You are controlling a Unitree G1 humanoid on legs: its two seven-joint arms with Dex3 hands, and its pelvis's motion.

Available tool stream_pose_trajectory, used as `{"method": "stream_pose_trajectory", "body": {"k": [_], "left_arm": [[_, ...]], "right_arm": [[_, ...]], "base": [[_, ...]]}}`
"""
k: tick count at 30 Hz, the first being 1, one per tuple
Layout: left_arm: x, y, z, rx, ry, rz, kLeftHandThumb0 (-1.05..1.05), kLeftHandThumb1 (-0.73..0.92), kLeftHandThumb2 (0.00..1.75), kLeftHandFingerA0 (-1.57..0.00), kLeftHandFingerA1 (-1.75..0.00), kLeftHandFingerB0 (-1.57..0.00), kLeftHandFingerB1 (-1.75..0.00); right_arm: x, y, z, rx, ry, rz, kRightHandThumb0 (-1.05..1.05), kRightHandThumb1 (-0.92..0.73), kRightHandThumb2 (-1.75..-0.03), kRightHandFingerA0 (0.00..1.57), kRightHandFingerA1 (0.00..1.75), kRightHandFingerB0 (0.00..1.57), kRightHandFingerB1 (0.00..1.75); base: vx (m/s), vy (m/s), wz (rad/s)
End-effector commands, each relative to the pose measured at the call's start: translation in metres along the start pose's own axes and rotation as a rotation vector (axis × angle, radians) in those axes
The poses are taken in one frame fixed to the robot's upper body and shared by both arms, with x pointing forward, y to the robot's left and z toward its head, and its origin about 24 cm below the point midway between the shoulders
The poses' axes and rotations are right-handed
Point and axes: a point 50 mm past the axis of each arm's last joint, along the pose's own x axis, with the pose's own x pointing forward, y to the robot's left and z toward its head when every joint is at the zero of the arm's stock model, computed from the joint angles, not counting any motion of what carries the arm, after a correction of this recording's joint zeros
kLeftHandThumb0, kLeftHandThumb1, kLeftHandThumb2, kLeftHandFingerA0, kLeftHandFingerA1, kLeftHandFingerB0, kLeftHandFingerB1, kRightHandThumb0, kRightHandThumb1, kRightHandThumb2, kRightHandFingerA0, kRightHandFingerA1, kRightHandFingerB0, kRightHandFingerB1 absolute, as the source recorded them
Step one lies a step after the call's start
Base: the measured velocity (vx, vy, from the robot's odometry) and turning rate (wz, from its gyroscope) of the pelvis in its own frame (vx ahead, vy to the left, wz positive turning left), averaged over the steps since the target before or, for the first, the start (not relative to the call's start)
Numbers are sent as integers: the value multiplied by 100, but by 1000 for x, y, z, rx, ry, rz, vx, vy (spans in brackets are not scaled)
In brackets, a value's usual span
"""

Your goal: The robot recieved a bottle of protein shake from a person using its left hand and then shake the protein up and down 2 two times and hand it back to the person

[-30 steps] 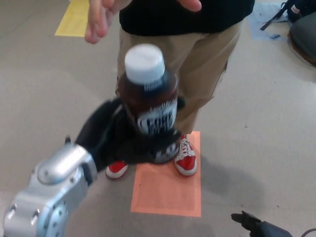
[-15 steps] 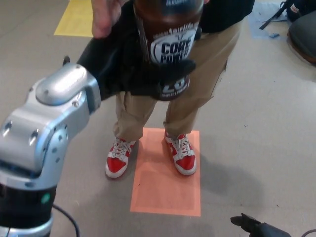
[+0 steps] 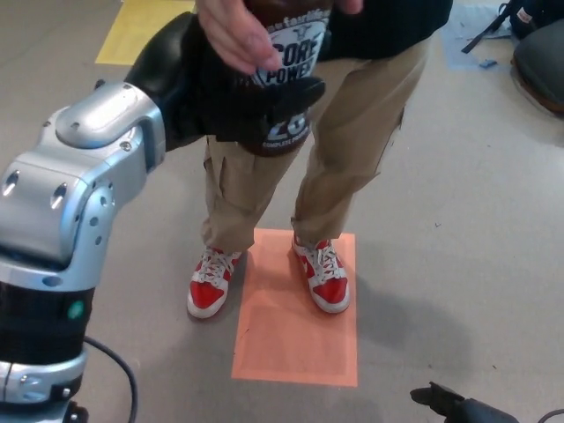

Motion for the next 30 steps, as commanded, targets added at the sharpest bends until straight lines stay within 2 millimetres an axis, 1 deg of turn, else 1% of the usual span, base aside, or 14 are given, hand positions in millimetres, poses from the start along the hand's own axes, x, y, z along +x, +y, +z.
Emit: {"method": "stream_pose_trajectory", "body": {"k": [1, 4, 7, 8, 10, 11, 12, 15, 20, 22, 23, 24, 25, 30], "left_arm": [[-4, 8, -8, -3, 15, 52, -16, 78, 74, -79, -160, -69, -118], [-5, 9, -11, -5, 17, 53, -16, 78, 75, -81, -157, -72, -117], [-7, 7, -14, -31, 17, 64, -16, 79, 71, -85, -139, -81, -79], [-8, 6, -16, 16, 35, 83, -30, 75, 62, -98, -69, -59, -43], [-9, 5, -17, 38, 70, 79, -40, 71, 61, -76, -49, -37, -33], [-11, 4, -17, 36, 96, 46, -57, 55, 78, -31, -47, -11, -37], [-12, 2, -18, 40, 114, 18, -68, 47, 83, 0, -21, 0, -12], [-16, 2, -21, 43, 138, -37, -80, 50, 81, 0, 0, 0, 0], [-28, 8, -46, 229, 191, -62, -81, 56, 95, 0, -28, -13, -25], [-35, 8, -64, 263, 222, -55, -77, 58, 96, -12, -45, 0, -33], [-40, 10, -82, 285, 243, -26, -36, 47, 104, 0, -48, 0, -46], [-46, 11, -102, 308, 264, 11, -36, 47, 104, 0, -48, 0, -46], [-49, 12, -113, 336, 281, 42, -75, 83, 65, -23, -31, -20, -28], [-67, 17, -164, 345, 343, 135, -51, 65, 59, -52, -41, -33, -33]], "right_arm": [[-9, 3, -12, -6, 25, 15, -75, -87, -66, 32, 51, 34, 43], [-9, 4, -12, -10, 26, 19, -75, -87, -67, 32, 51, 33, 43], [-9, 4, -12, -8, 29, 15, -75, -87, -66, 31, 50, 35, 45], [-9, 5, -11, -11, 27, 18, -75, -88, -67, 31, 49, 35, 44], [-9, 5, -11, -7, 27, 18, -75, -87, -67, 31, 49, 35, 44], [-9, 6, -10, 0, 29, 20, -75, -87, -67, 30, 49, 35, 43], [-9, 6, -10, -3, 29, 21, -74, -87, -67, 31, 50, 35, 44], [-7, 4, -8, -12, 19, 12, -72, -87, -66, 33, 51, 36, 43], [-4, 1, -6, 3, 13, 4, -73, -87, -66, 33, 51, 35, 45], [-5, 2, -7, -5, 15, 10, -73, -87, -67, 33, 50, 35, 43], [-5, 2, -7, -6, 13, 11, -74, -88, -66, 35, 50, 37, 42], [-6, 3, -6, -7, 8, 8, -74, -88, -66, 35, 50, 37, 42], [-5, 2, -7, -12, 7, 8, -74, -88, -66, 36, 50, 37, 42], [-3, 1, -3, -7, 4, -10, -73, -88, -66, 34, 52, 36, 44]], "base": [[0, 0, 0], [0, 0, 0], [0, 0, 0], [0, 0, 0], [0, 0, 0], [0, 0, 0], [0, 0, 0], [0, 0, 0], [0, 0, 0], [0, 0, 0], [0, 0, 0], [0, 0, 0], [0, 0, 0], [0, 0, 0]]}}
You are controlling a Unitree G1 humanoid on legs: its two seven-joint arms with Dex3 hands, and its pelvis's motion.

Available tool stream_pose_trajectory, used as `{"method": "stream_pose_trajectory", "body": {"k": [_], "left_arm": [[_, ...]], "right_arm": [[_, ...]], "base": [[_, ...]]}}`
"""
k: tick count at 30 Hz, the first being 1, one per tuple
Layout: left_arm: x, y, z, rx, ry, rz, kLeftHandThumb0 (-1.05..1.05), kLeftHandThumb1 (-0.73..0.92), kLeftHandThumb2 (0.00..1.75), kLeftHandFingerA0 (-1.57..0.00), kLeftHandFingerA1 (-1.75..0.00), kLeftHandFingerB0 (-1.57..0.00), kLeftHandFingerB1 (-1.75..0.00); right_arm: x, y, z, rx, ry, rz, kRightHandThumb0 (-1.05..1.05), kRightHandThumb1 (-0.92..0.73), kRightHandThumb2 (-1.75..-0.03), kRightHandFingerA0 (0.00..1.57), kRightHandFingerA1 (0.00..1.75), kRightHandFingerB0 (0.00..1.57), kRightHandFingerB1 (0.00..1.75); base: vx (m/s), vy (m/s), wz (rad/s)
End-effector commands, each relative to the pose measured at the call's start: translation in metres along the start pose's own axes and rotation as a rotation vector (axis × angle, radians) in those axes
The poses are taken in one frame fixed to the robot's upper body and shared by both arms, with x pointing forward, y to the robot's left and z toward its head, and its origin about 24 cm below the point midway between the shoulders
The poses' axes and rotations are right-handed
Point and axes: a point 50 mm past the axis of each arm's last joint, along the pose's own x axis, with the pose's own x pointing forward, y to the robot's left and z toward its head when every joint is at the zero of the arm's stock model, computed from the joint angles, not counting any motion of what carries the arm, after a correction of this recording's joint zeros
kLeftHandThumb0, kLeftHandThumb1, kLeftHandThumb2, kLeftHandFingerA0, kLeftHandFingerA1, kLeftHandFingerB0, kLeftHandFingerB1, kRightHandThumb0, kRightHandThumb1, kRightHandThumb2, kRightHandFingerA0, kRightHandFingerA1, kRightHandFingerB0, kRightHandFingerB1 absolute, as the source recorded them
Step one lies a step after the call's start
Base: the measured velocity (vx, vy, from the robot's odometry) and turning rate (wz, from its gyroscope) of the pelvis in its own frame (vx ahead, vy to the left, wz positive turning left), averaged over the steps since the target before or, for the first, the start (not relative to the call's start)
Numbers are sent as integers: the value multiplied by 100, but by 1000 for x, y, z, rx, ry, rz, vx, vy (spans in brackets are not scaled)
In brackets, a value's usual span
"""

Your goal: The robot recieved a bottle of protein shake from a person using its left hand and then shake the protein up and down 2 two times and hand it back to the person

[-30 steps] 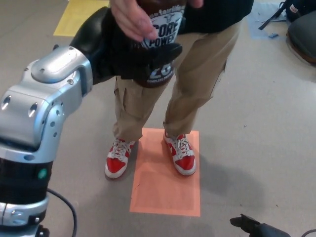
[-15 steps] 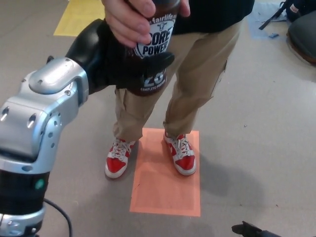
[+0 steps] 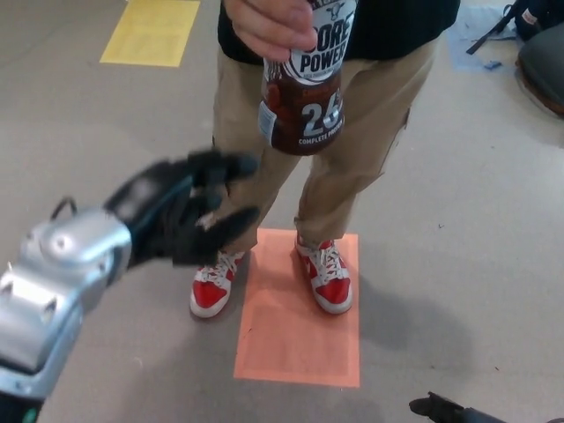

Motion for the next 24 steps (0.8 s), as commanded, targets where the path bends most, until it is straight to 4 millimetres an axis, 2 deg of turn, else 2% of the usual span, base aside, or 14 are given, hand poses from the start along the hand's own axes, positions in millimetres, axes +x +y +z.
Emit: {"method": "stream_pose_trajectory", "body": {"k": [1, 3, 4, 6, 7, 9, 11, 13, 16, 17, 21, 22, 23, 24], "left_arm": [[-4, -1, -75, 140, 35, 198, -51, 65, 59, -52, -41, -33, -33], [-4, -2, -82, 157, 47, 223, -44, 64, 59, -53, -42, -35, -34], [-6, -5, -94, 189, 64, 246, -36, 63, 59, -55, -43, -36, -35], [-8, -6, -106, 221, 73, 268, -36, 62, 58, -57, -44, -37, -35], [-10, -7, -114, 245, 85, 275, -46, 51, 75, -52, -53, -30, -44], [-16, -9, -133, 322, 112, 294, -46, 49, 75, -54, -53, -31, -44], [-19, -11, -142, 376, 122, 301, -47, 49, 75, -54, -53, -30, -44], [-25, -13, -162, 474, 154, 309, -50, 47, 74, -53, -52, -28, -43], [-26, -12, -172, 535, 173, 314, -50, 47, 75, -52, -51, -27, -43], [-30, -12, -182, 568, 203, 315, -44, 56, 57, -55, -39, -28, -31], [-38, -12, -202, 603, 248, 323, -46, 57, 58, -51, -38, -21, -29], [-37, -11, -202, 603, 248, 324, -54, 47, 72, -44, -47, -15, -37], [-36, -10, -203, 609, 251, 329, -48, 60, 61, -47, -37, -15, -28], [-35, -10, -204, 617, 254, 331, -48, 60, 61, -47, -37, -15, -28]], "right_arm": [[3, -8, -1, -10, 1, -34, -73, -88, -66, 34, 52, 36, 44], [6, -12, 1, 3, 0, -45, -73, -87, -66, 33, 53, 36, 44], [8, -15, 1, 11, 2, -51, -73, -87, -66, 34, 51, 36, 44], [11, -18, 2, 16, 0, -63, -73, -88, -66, 34, 51, 37, 44], [12, -19, 3, 17, -1, -65, -74, -88, -66, 33, 50, 37, 43], [14, -22, 4, 11, -3, -70, -74, -88, -66, 34, 50, 37, 43], [15, -23, 4, 12, -2, -70, -73, -87, -66, 33, 50, 36, 42], [18, -27, 6, 7, -5, -76, -72, -87, -66, 34, 49, 39, 41], [20, -31, 8, 10, -11, -90, -72, -87, -66, 34, 49, 39, 42], [22, -32, 10, 16, -10, -92, -71, -86, -66, 33, 51, 38, 43], [24, -33, 13, 22, -10, -103, -70, -84, -65, 34, 52, 38, 45], [24, -34, 13, 24, -10, -106, -69, -84, -65, 34, 52, 38, 45], [26, -37, 14, 25, -11, -116, -68, -84, -65, 35, 54, 37, 45], [27, -39, 15, 21, -12, -121, -68, -84, -65, 35, 54, 37, 45]], "base": [[0, 0, 0], [0, 0, 0], [0, 0, 0], [0, 0, 0], [0, 0, 0], [0, 0, 0], [0, 0, 0], [0, 0, 0], [0, 0, 0], [0, 0, 0], [0, 0, 0], [0, 0, 0], [0, 0, 0], [0, 0, 0]]}}
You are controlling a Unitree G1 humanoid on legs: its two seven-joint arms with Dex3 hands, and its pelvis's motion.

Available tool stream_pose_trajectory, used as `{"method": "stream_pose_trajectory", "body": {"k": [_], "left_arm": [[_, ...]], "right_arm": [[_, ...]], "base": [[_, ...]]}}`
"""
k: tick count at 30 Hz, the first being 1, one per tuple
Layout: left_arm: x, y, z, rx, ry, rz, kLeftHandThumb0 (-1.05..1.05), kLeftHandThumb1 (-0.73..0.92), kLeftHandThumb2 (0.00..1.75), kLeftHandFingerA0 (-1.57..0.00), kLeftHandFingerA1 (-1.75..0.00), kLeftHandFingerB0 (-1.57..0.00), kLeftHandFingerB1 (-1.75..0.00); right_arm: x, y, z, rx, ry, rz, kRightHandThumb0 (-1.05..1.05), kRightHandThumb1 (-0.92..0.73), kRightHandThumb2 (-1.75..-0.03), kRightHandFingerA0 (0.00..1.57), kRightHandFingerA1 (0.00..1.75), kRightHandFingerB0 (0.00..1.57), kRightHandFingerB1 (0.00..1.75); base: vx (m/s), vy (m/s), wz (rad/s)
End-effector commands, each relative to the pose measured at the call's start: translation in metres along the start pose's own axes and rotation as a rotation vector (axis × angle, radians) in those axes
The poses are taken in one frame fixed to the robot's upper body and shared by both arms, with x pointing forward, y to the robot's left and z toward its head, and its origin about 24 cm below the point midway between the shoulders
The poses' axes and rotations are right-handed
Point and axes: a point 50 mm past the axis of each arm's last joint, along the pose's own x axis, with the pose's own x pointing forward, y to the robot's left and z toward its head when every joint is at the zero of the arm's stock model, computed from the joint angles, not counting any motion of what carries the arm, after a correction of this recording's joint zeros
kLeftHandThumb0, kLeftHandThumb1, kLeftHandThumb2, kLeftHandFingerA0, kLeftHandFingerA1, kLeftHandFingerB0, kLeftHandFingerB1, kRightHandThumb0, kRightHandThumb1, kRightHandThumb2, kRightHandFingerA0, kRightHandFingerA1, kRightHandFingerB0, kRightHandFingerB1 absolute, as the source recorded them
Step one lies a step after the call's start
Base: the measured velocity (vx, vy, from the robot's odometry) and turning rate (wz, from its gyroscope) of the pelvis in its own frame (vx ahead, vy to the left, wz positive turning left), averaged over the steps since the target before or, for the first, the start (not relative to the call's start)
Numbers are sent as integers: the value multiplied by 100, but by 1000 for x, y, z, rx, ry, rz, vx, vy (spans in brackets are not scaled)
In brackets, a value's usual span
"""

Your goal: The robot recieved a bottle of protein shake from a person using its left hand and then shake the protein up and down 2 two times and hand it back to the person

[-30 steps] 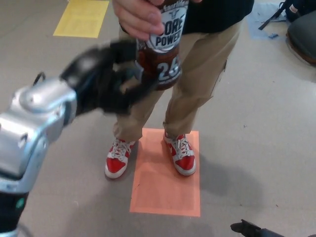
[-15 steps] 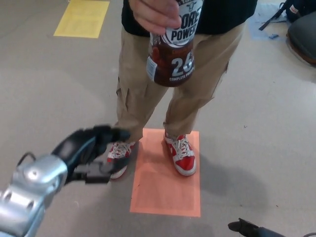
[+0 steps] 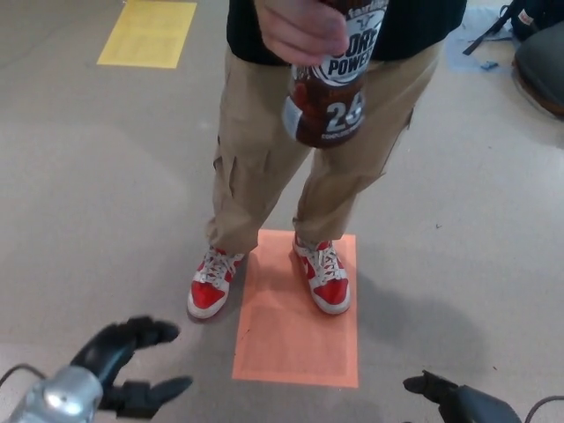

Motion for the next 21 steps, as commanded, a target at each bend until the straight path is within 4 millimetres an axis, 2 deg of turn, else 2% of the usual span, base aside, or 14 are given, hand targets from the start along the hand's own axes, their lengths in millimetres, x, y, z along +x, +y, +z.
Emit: {"method": "stream_pose_trajectory", "body": {"k": [1, 2, 3, 4, 5, 12, 14, 15, 16, 17, 21], "left_arm": [[-4, 5, -50, 454, -186, 267, -55, 48, 73, -40, -46, -7, -35], [-3, 6, -50, 460, -187, 271, -55, 48, 73, -40, -46, -7, -35], [-1, 7, -50, 449, -180, 265, -52, 49, 73, -33, -45, -6, -31], [-1, 7, -50, 445, -178, 263, -52, 49, 73, -33, -45, -6, -31], [1, 8, -49, 406, -192, 250, -49, 48, 71, -32, -45, -7, -30], [8, 13, -39, 388, -219, 251, -48, 47, 70, -32, -44, -7, -29], [12, 17, -33, 378, -224, 250, -48, 47, 70, -32, -44, -7, -29], [13, 18, -30, 380, -225, 255, -49, 47, 70, -33, -44, -7, -29], [15, 19, -28, 385, -225, 259, -49, 47, 70, -33, -44, -7, -29], [16, 19, -27, 398, -224, 258, -49, 48, 71, -32, -44, -7, -28], [15, 18, -28, 439, -241, 290, -50, 51, 72, -36, -45, -7, -29]], "right_arm": [[16, -26, 3, 17, 22, -83, -68, -84, -65, 35, 55, 38, 46], [18, -28, 4, 16, 21, -89, -68, -84, -65, 35, 55, 38, 46], [20, -30, 5, 15, 21, -92, -66, -66, -108, 37, 63, 28, 55], [20, -31, 5, 14, 21, -92, -66, -66, -108, 37, 63, 28, 55], [22, -34, 7, 14, 15, -103, -66, -82, -64, 42, 60, 39, 46], [28, -42, 12, 61, 19, -131, -54, -76, -65, 51, 67, 37, 52], [31, -46, 14, 82, 20, -145, -44, -65, -76, 55, 67, 36, 55], [32, -48, 15, 90, 19, -153, -43, -51, -100, 54, 71, 34, 61], [33, -49, 16, 95, 19, -160, -43, -51, -100, 54, 71, 34, 61], [33, -50, 16, 104, 26, -179, -37, -56, -85, 62, 62, 41, 50], [33, -51, 16, 99, 32, -196, -34, -51, -89, 67, 63, 41, 51]], "base": [[0, 0, 0], [0, 0, 0], [0, 0, 0], [0, 0, 0], [0, 0, 0], [0, 0, 0], [0, 0, 0], [0, 0, 0], [0, 0, 0], [0, 0, 0], [0, 0, 0]]}}
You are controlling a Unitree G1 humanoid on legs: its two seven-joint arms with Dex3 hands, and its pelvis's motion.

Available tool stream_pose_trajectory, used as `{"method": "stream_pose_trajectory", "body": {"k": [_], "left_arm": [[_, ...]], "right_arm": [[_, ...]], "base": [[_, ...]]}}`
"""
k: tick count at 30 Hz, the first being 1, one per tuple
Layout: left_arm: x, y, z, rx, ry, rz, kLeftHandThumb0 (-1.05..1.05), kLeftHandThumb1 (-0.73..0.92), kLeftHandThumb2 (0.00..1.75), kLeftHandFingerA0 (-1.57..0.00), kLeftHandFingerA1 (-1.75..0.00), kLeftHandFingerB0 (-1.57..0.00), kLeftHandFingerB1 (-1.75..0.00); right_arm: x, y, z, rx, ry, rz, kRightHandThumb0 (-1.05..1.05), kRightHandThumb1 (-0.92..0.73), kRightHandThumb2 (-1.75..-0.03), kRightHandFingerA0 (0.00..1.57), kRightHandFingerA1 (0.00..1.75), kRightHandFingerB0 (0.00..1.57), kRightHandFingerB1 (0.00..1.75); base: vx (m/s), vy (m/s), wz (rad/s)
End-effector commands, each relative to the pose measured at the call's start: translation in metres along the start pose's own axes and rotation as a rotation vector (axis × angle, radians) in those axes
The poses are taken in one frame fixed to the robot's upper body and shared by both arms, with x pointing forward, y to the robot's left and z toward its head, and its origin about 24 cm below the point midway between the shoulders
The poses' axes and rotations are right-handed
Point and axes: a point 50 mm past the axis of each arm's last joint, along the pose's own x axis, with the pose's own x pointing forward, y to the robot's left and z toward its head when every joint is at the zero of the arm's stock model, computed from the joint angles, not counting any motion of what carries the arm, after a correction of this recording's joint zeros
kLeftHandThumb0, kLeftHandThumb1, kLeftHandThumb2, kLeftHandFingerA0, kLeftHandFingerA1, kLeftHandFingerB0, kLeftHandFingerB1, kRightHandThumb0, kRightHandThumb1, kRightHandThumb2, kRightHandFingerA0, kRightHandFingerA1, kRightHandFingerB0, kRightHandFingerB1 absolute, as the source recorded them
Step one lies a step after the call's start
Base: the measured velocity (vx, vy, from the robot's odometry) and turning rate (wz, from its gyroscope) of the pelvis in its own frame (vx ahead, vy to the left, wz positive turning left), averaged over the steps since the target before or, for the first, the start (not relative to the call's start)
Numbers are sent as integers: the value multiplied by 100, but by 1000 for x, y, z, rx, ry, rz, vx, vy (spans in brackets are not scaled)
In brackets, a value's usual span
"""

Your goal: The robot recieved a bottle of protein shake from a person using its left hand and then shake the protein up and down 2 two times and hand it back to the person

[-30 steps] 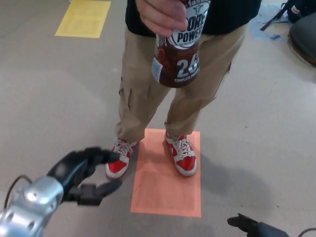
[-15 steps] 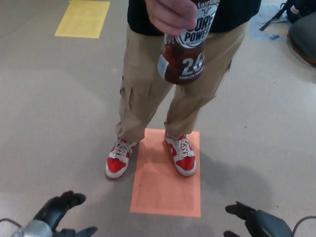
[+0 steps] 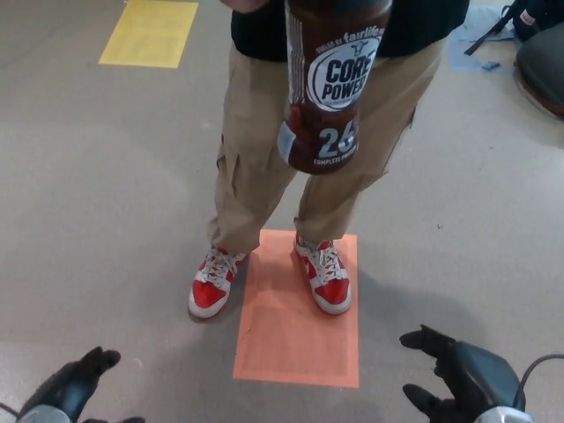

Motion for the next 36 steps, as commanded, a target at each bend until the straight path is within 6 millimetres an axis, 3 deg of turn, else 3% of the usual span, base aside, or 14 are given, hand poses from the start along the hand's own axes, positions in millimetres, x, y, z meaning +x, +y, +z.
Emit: {"method": "stream_pose_trajectory", "body": {"k": [1, 11, 14, 15, 18, 19, 20, 24, 25, 28, 29, 30, 34, 36], "left_arm": [[1, 13, 19, 211, -311, 182, -50, 51, 72, -36, -45, -7, -29], [0, 12, 17, 227, -335, 201, -50, 53, 74, -36, -45, -7, -32], [0, 12, 17, 244, -335, 207, -44, 64, 59, -43, -36, -13, -27], [1, 11, 17, 261, -336, 211, -35, 47, 93, -33, -56, -2, -43], [1, 10, 17, 279, -346, 218, -35, 48, 93, -33, -56, -3, -43], [0, 10, 17, 281, -351, 229, -34, 47, 93, -35, -56, -5, -44], [0, 10, 17, 279, -356, 240, -43, 66, 62, -47, -37, -21, -30], [-1, 11, 16, 268, -364, 270, -42, 66, 62, -51, -38, -23, -31], [-1, 11, 16, 264, -367, 278, -31, 46, 93, -45, -61, -10, -46], [-1, 12, 17, 268, -375, 282, -31, 47, 94, -45, -61, -10, -46], [-1, 12, 17, 278, -381, 280, -45, 69, 64, -54, -39, -21, -30], [-1, 12, 17, 295, -386, 275, -52, 54, 79, -48, -50, -18, -40], [-1, 13, 17, 326, -388, 292, -53, 53, 79, -48, -50, -17, -40], [0, 14, 19, 308, -386, 310, -43, 64, 59, -52, -38, -19, -29]], "right_arm": [[12, -20, -1, 69, 74, -101, -34, -51, -89, 67, 63, 41, 51], [15, -22, 2, 51, 90, -130, -35, -53, -90, 71, 67, 41, 53], [16, -22, 3, 57, 89, -133, -35, -53, -89, 71, 65, 41, 51], [16, -23, 4, 56, 85, -136, -36, -52, -90, 71, 66, 42, 52], [17, -24, 5, 56, 83, -138, -36, -52, -88, 73, 65, 43, 51], [18, -25, 5, 55, 84, -140, -38, -52, -88, 75, 64, 45, 50], [18, -25, 5, 53, 84, -141, -39, -53, -90, 74, 64, 46, 50], [19, -26, 5, 55, 82, -138, -39, -54, -91, 72, 63, 46, 50], [19, -26, 6, 45, 78, -137, -40, -54, -91, 70, 64, 47, 50], [20, -28, 6, 42, 74, -143, -41, -55, -90, 69, 65, 49, 52], [20, -28, 6, 34, 70, -142, -48, -69, -76, 69, 66, 53, 54], [20, -28, 6, 24, 65, -139, -51, -76, -70, 68, 65, 54, 52], [21, -29, 8, 0, 52, -130, -53, -84, -64, 67, 66, 58, 51], [22, -31, 8, -9, 55, -129, -54, -84, -65, 67, 64, 62, 48]], "base": [[0, 0, 0], [0, 0, 0], [0, 0, 0], [0, 0, 0], [0, 0, 0], [0, 0, 0], [0, 0, 0], [0, 0, 0], [0, 0, 0], [0, 0, 0], [0, 0, 0], [0, 0, 0], [0, 0, 0], [0, 0, 0]]}}
